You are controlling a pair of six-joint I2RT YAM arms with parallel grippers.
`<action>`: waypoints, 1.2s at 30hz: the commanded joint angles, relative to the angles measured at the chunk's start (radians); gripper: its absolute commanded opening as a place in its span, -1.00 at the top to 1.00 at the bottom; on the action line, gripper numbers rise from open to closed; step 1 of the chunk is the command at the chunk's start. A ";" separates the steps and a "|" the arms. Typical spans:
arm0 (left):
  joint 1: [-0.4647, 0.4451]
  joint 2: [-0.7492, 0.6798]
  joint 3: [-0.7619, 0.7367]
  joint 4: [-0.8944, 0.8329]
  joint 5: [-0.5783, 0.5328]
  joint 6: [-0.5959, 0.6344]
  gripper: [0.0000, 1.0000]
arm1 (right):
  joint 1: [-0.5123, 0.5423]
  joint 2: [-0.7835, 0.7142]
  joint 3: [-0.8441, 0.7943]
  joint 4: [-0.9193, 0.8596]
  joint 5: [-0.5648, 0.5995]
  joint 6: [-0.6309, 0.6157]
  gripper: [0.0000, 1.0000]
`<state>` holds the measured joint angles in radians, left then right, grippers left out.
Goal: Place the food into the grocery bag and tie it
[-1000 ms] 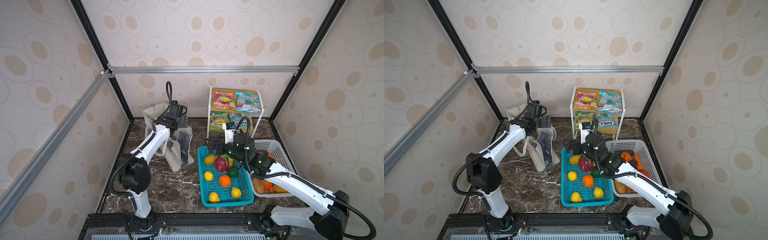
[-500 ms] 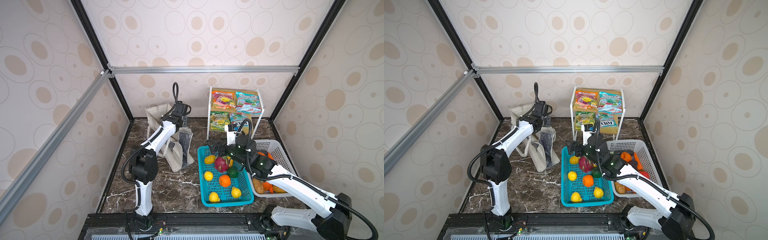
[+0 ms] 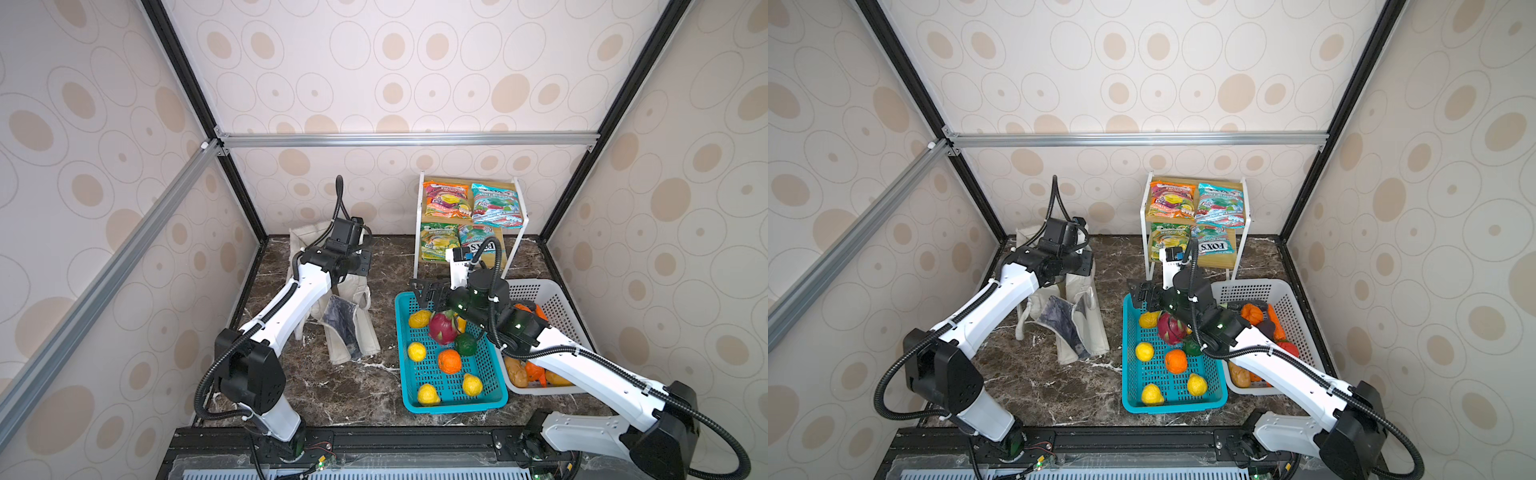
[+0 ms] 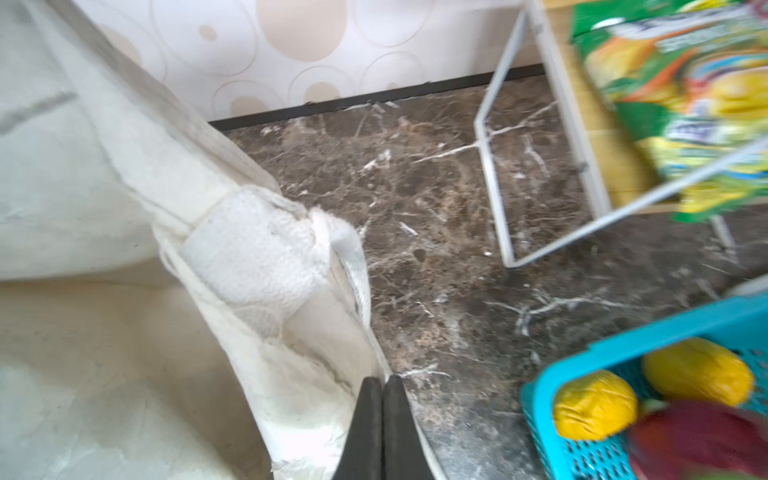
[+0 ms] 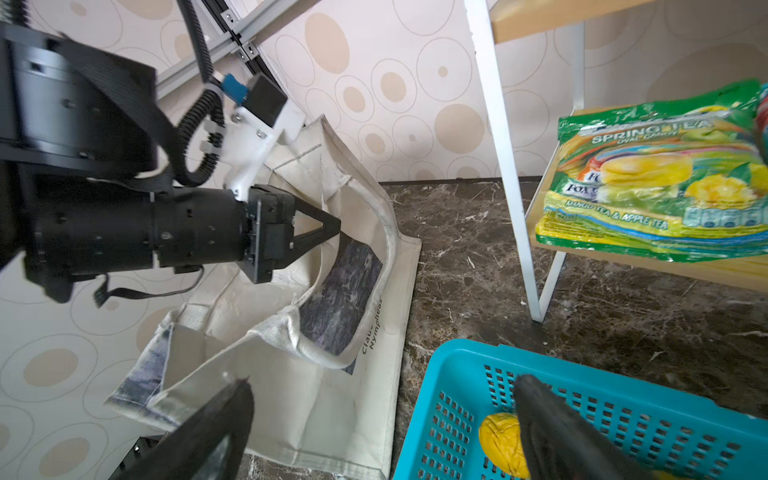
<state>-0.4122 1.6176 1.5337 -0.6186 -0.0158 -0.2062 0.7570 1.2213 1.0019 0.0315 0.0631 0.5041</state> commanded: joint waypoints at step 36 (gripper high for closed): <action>0.463 -0.409 -0.543 0.327 0.291 -0.133 0.09 | 0.000 0.775 0.728 -0.199 -0.370 0.133 -0.57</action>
<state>0.0452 1.1965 0.9878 -0.3729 0.2176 -0.3248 0.7570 1.9594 1.6840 -0.1337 -0.2653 0.6258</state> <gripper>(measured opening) 0.562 0.816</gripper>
